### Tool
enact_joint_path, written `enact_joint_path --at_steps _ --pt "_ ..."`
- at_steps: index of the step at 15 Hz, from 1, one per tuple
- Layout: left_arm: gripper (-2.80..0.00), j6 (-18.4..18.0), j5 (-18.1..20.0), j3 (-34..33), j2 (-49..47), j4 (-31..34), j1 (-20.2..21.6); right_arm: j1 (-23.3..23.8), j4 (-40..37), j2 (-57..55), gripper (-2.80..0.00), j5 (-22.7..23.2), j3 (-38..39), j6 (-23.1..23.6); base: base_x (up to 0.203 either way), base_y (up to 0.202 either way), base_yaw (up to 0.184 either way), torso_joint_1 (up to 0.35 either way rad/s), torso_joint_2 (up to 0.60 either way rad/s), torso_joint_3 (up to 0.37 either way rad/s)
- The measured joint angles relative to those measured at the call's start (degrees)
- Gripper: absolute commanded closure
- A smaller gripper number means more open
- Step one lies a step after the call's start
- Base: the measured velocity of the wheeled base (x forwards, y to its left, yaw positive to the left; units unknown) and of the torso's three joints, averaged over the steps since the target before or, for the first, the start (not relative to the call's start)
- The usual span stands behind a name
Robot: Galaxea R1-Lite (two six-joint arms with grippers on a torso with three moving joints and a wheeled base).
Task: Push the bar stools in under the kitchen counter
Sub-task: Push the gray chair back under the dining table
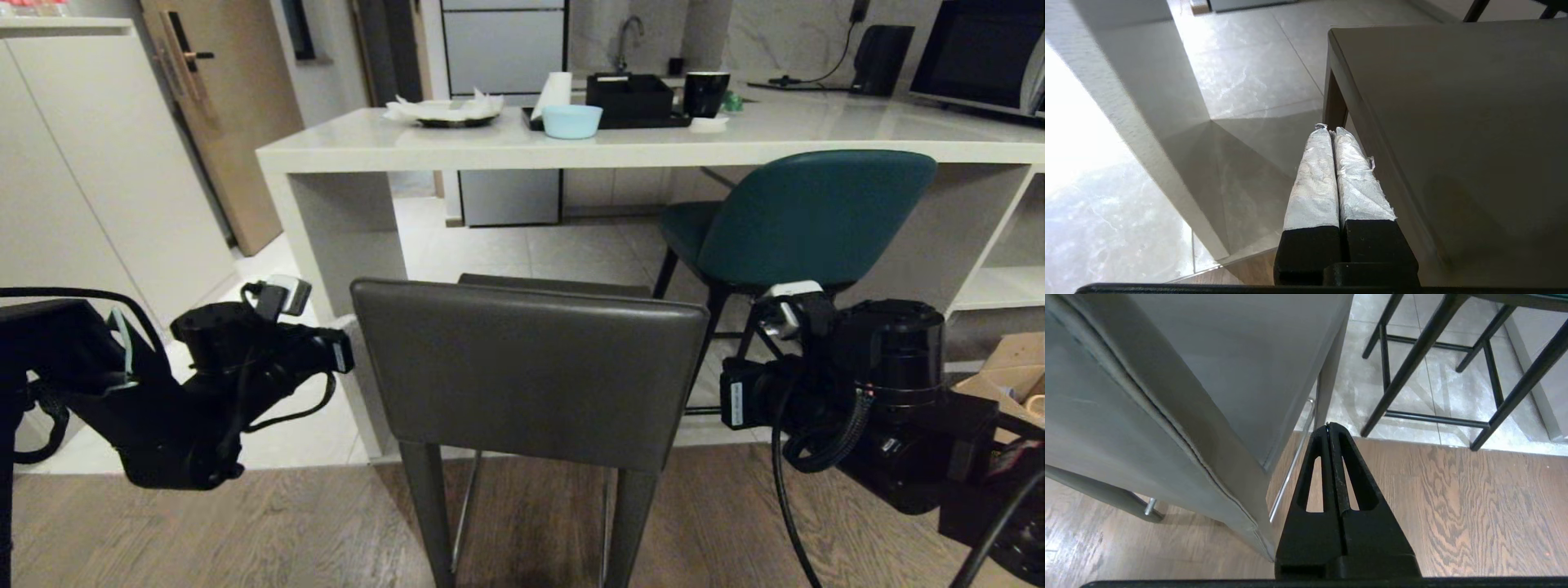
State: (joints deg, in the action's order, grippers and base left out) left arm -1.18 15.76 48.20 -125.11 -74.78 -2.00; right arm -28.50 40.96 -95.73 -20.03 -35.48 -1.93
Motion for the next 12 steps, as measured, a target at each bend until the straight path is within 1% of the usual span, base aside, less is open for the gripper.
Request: enact_joint_path --at_steps 2,4,7,10,12 --pt "0.00 -1.3 -1.1 4.6 -0.7 4.4 -1.8 0.0 0.1 -0.7 0.00 -0.1 -0.3 0.0 0.000 0.000 0.000 0.000 0.00 0.000" --pt "0.00 -1.7 -1.4 5.8 0.0 4.9 -4.1 0.0 0.5 -1.6 0.00 -0.7 -1.3 0.0 0.000 0.000 0.000 0.000 0.00 0.000" --pt "0.00 -1.8 -1.1 4.1 2.6 4.9 -5.4 0.0 1.1 -3.8 0.00 -1.8 -3.7 -0.1 0.000 0.000 0.000 0.000 0.00 0.000" --pt "0.00 -1.8 -0.8 0.9 5.5 4.9 -5.8 0.1 4.7 -6.7 0.00 -2.4 -5.0 -0.1 0.000 0.000 0.000 0.000 0.00 0.000" --pt "0.00 -1.8 -0.8 -1.1 7.2 4.8 -5.9 0.2 4.9 -7.8 0.00 -2.3 -5.3 -0.1 0.000 0.000 0.000 0.000 0.00 0.000"
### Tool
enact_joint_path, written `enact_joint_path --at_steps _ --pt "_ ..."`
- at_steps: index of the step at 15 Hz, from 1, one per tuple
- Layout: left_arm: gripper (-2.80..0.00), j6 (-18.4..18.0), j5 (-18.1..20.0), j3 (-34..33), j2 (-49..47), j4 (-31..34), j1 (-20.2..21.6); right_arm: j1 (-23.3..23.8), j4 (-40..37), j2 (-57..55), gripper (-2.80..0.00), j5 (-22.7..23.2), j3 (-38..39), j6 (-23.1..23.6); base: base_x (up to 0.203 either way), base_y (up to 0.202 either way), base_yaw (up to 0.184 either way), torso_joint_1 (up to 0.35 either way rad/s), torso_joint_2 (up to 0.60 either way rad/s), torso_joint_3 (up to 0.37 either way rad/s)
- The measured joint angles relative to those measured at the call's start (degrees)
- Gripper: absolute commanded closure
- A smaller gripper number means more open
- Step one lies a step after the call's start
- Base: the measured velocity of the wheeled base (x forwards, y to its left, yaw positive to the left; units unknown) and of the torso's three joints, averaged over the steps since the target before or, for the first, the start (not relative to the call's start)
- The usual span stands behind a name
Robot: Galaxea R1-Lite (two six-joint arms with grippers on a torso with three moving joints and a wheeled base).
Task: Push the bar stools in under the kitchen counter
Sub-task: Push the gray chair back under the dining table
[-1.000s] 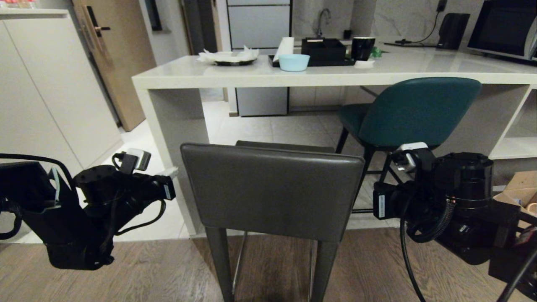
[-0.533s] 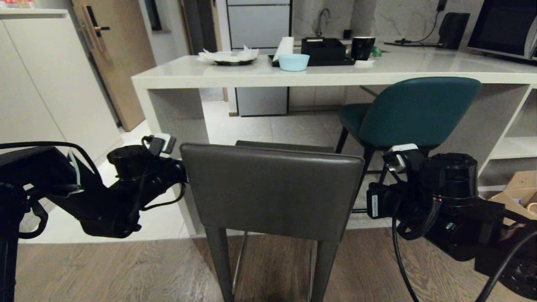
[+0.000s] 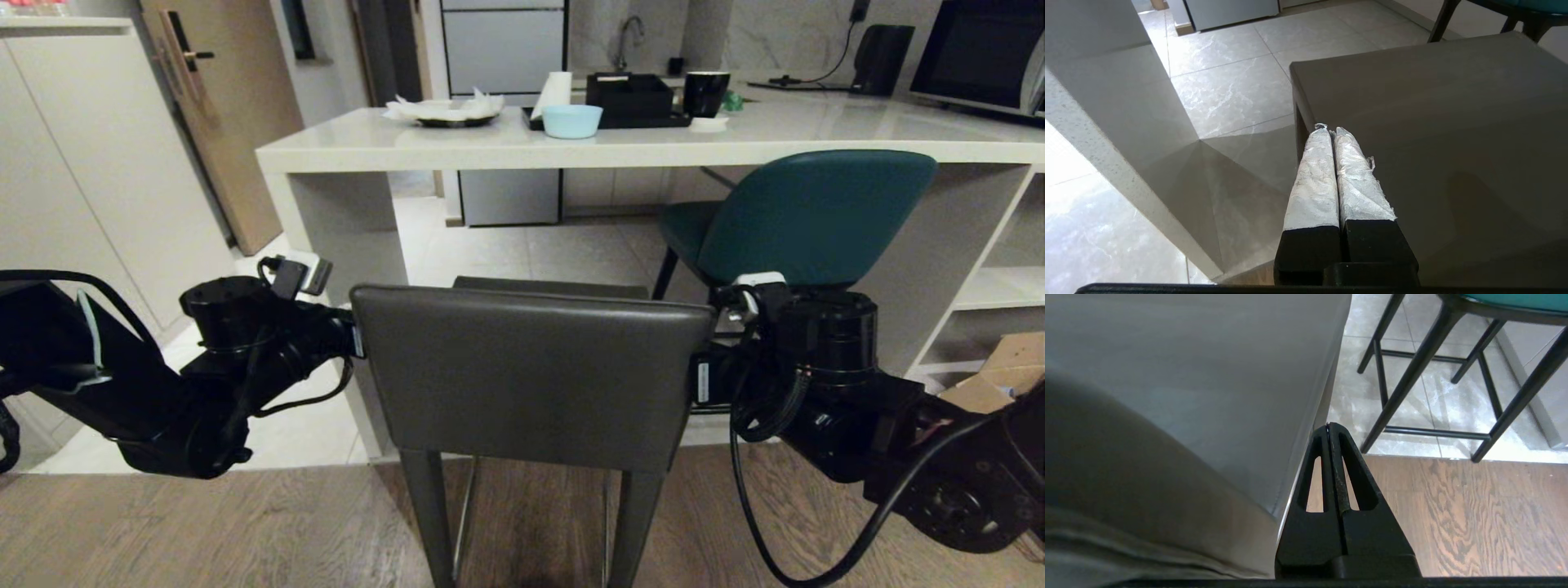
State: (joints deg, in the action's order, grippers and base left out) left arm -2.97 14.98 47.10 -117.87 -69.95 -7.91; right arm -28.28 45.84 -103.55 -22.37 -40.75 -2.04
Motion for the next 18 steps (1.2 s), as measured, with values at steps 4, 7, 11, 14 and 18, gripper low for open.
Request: enact_joint_path --at_steps 4,7,11,14,18 --pt "0.00 0.0 -0.6 -2.4 2.3 -0.3 -0.5 0.4 -0.2 -0.8 0.00 -0.1 -0.9 0.0 0.000 0.000 0.000 0.000 0.00 0.000" --pt "0.00 0.0 -0.4 -3.4 3.5 -0.4 -0.4 0.4 -0.2 -0.8 0.00 -0.6 -1.0 0.0 0.000 0.000 0.000 0.000 0.00 0.000" --pt "0.00 0.2 -0.2 -6.0 5.6 -0.6 -2.2 0.7 0.0 -1.4 0.00 -0.6 -1.5 -0.1 0.000 0.000 0.000 0.000 0.00 0.000" --pt "0.00 0.3 -0.8 -8.1 7.3 -0.6 -4.5 1.8 0.1 -2.1 0.00 -0.6 -2.3 -0.1 0.000 0.000 0.000 0.000 0.00 0.000" --pt "0.00 0.3 -0.5 -9.7 8.6 -0.6 -5.0 2.6 0.1 -2.2 0.00 -0.6 -2.7 0.1 0.000 0.000 0.000 0.000 0.00 0.000"
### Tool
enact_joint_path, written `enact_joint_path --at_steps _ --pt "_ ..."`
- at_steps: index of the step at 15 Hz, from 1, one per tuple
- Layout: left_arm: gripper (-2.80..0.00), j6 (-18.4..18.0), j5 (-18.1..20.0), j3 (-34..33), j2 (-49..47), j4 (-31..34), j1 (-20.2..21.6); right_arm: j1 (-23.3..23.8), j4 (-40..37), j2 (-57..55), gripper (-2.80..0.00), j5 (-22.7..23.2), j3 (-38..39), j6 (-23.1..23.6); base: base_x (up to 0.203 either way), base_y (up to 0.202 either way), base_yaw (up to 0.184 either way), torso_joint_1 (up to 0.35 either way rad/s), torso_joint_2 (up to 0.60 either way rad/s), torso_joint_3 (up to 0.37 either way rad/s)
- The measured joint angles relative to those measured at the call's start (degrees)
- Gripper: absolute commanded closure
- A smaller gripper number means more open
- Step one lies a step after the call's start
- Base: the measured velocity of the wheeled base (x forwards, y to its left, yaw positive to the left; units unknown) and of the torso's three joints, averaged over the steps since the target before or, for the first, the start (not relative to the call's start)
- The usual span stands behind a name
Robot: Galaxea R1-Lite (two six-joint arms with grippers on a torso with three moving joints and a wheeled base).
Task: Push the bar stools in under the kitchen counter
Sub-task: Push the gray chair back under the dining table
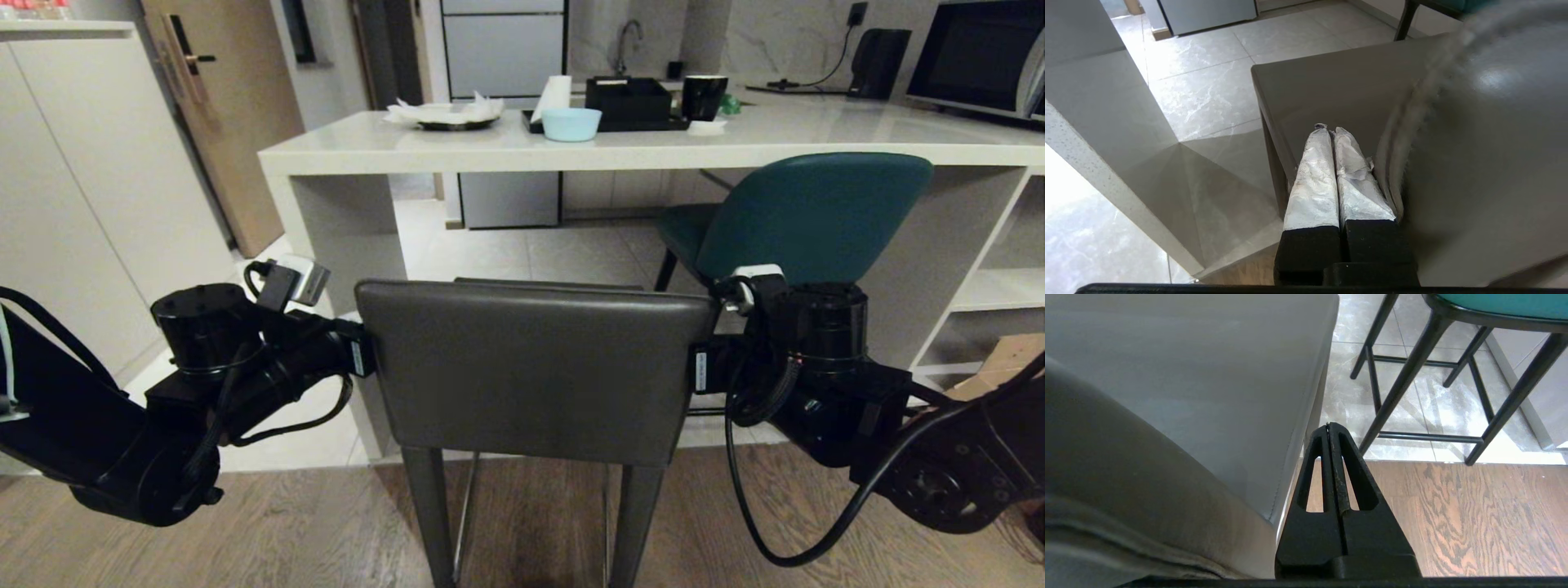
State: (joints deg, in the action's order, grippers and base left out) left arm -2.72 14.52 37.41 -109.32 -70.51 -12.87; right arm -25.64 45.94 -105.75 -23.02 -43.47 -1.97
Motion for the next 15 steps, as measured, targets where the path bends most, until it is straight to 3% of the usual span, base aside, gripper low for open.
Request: enact_joint_path --at_steps 9,15 --pt "0.00 0.1 0.1 -3.7 2.6 -0.1 -1.9 1.5 0.3 -1.3 0.00 -0.2 -1.8 1.5 0.000 0.000 0.000 0.000 0.00 0.000" --pt "0.00 1.9 0.4 -4.9 0.4 -4.0 -0.4 1.1 3.1 -0.3 0.00 0.0 3.3 1.4 0.000 0.000 0.000 0.000 0.00 0.000"
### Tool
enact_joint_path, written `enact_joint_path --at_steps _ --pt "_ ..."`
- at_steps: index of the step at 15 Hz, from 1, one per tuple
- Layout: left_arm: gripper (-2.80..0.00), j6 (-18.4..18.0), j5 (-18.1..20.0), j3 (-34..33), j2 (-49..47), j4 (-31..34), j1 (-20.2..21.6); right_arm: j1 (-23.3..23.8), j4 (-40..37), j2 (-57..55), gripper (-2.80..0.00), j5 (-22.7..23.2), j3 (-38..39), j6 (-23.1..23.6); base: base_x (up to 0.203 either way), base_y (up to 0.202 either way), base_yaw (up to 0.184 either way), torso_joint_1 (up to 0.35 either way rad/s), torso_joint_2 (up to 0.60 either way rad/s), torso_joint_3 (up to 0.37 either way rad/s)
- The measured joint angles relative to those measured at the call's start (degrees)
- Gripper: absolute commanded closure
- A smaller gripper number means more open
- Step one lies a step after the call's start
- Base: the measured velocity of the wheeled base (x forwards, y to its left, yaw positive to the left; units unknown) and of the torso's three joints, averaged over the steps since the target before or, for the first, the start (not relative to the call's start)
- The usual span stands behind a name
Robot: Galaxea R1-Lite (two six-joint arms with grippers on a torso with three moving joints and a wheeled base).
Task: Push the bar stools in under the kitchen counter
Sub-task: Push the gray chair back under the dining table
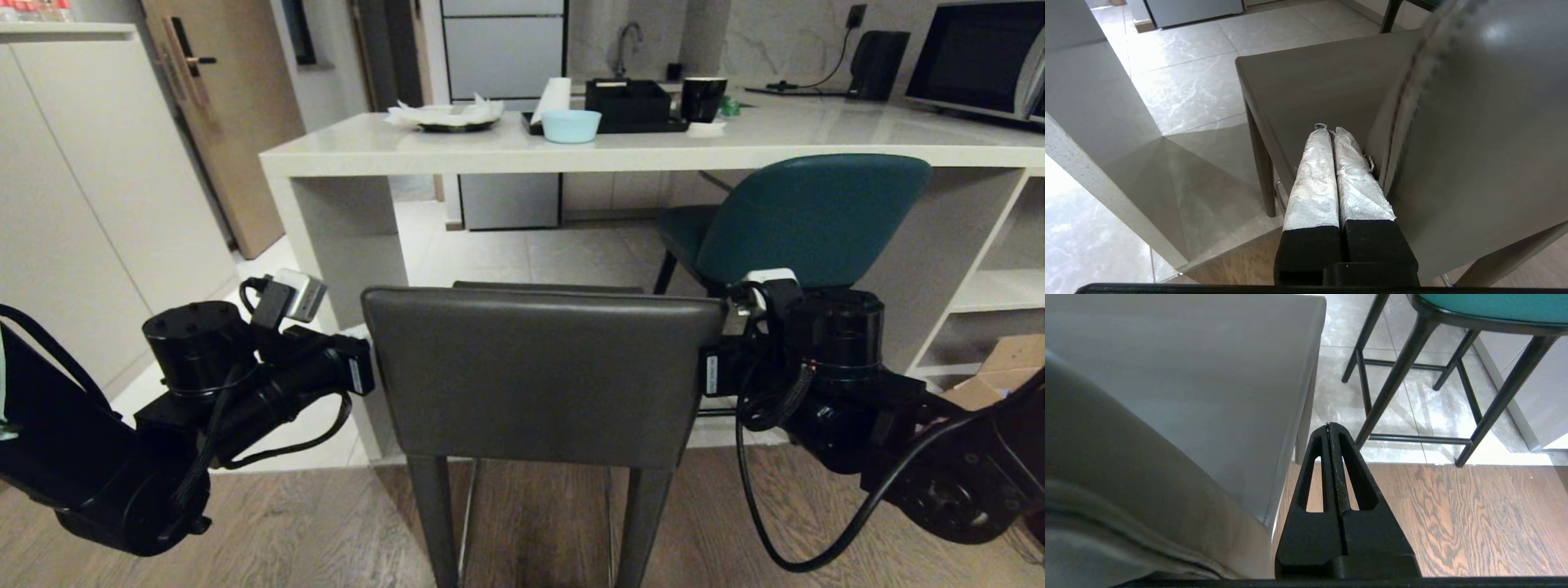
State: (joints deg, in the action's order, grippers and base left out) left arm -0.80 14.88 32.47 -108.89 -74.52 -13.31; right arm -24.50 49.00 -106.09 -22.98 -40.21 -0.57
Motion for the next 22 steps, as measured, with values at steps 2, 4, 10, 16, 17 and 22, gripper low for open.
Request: enact_joint_path --at_steps 2,4,10,16,17,22 --pt "0.00 0.1 -0.3 -1.9 0.0 -2.2 -1.4 1.3 0.1 -0.3 0.00 0.2 1.0 0.3 0.000 0.000 0.000 0.000 0.00 0.000" --pt "0.00 0.1 -0.3 -3.9 0.2 -3.5 -3.5 3.2 0.2 -0.6 0.00 0.1 1.8 1.0 0.000 0.000 0.000 0.000 0.00 0.000" --pt "0.00 0.1 -0.5 -9.7 0.7 -8.4 -7.3 3.2 2.7 0.2 0.00 -0.3 5.9 2.0 0.000 0.000 0.000 0.000 0.00 0.000" --pt "0.00 0.7 0.1 -14.1 2.3 -10.6 -7.4 -3.4 2.8 3.7 0.00 -1.4 9.0 1.5 0.000 0.000 0.000 0.000 0.00 0.000" --pt "0.00 0.8 0.1 -14.2 2.5 -10.6 -7.1 -3.9 2.9 3.7 0.00 -1.3 8.9 1.5 0.000 0.000 0.000 0.000 0.00 0.000" --pt "0.00 1.0 0.6 -14.5 3.5 -10.3 -6.3 -5.3 5.5 0.4 0.00 -0.9 5.1 1.6 0.000 0.000 0.000 0.000 0.00 0.000"
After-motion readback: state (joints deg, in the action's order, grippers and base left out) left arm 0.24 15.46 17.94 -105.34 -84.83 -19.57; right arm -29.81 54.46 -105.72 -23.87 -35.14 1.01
